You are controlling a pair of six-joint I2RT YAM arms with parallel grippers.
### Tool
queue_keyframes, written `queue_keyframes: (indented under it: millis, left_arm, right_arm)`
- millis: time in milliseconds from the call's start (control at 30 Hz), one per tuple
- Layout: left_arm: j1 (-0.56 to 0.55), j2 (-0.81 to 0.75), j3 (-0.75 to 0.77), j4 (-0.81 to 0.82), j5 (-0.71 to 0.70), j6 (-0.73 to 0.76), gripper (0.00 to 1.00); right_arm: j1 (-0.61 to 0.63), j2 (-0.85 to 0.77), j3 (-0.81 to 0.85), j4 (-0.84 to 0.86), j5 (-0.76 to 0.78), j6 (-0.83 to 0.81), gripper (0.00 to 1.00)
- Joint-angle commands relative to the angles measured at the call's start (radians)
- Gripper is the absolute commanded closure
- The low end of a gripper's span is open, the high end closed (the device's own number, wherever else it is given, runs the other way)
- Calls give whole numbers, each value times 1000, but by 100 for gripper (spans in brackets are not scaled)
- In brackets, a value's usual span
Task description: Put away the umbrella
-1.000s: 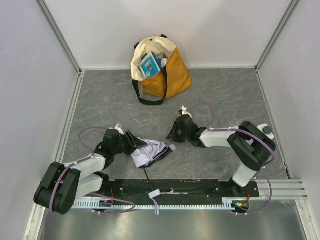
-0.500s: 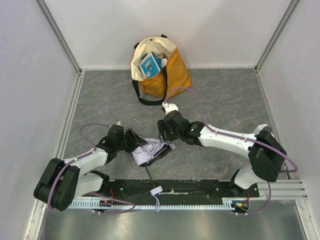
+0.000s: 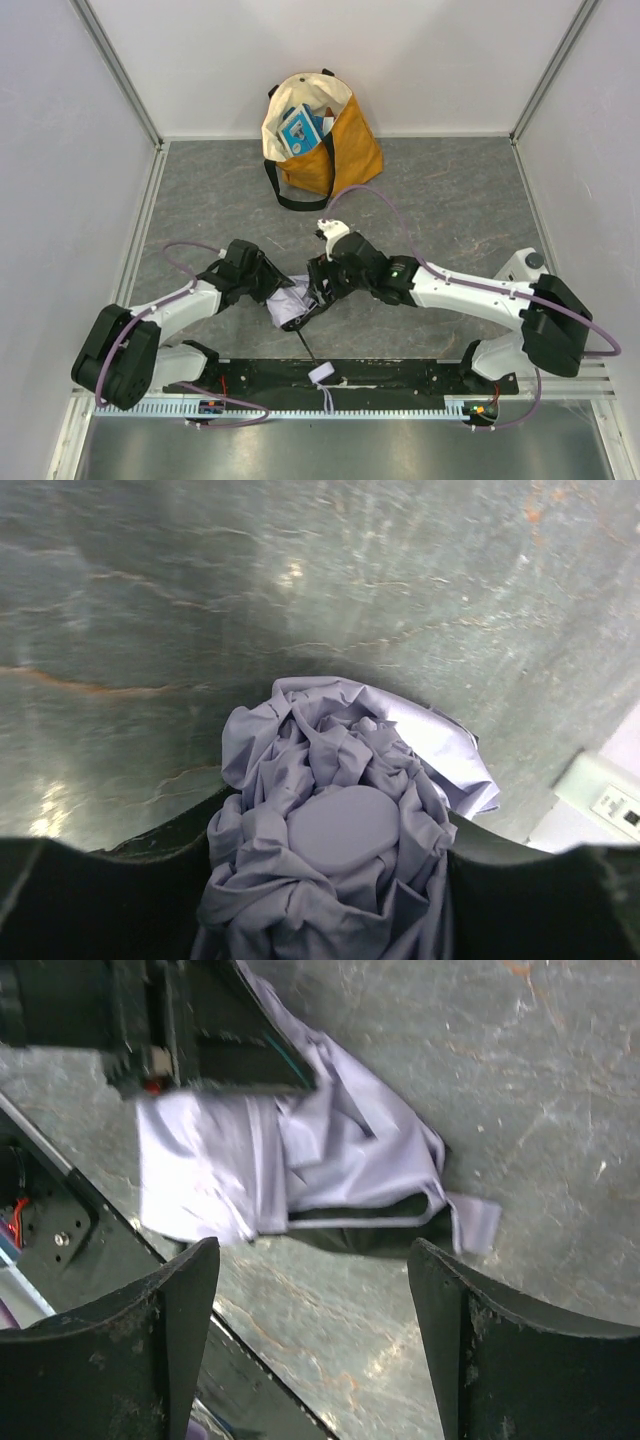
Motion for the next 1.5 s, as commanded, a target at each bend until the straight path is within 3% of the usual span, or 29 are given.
queue_keyframes:
  millis: [0,100,267,433,600,633,700,767,833,1000,1267,1467]
  left_arm:
    - [-25,-12,-89,260,37,3,98]
    - [-25,-65,-152,407,53,29,98]
    - [-25,-135,-227,561,57,60,98]
    - [-25,-172,-281,672,56,42,98]
    - [-25,-151,-290,683,74,40,98]
    - [-25,-151,-301,700,77,33,98]
    - [-25,-155,-306,720,82,29,98]
    - [-27,-158,-300,709,86,42,98]
    - [-27,-163,-304,717,86,42,98]
    - [-25,-155,-317,749,116,37,98]
    - [-25,-143,-336,757,116,26,98]
    - [-31,-65,-324,712,-77,-145,98]
  right_arm:
    - [14,62,70,-13,105,53,18]
    - [-36,24,-7,-21,156,292,25]
    - [-180,-112,-200,26,29,538,40]
    - [-245,-183,-327,100,-25,632,38]
    - [-282,-79,-308,174,-25,484,49]
    - [-292,-45,-298,192,-63,465,57]
    - [-315,7,-307,264,-158,483,71]
    - [-320,36,-327,367,-203,526,73]
    - [-322,70,-331,408,-224,565,81]
    - [-325,217,-300,482,-212,608,85]
    - [-326,383,-194,510,-148,543,89]
    - [-334,474,74,253,-70,164,83]
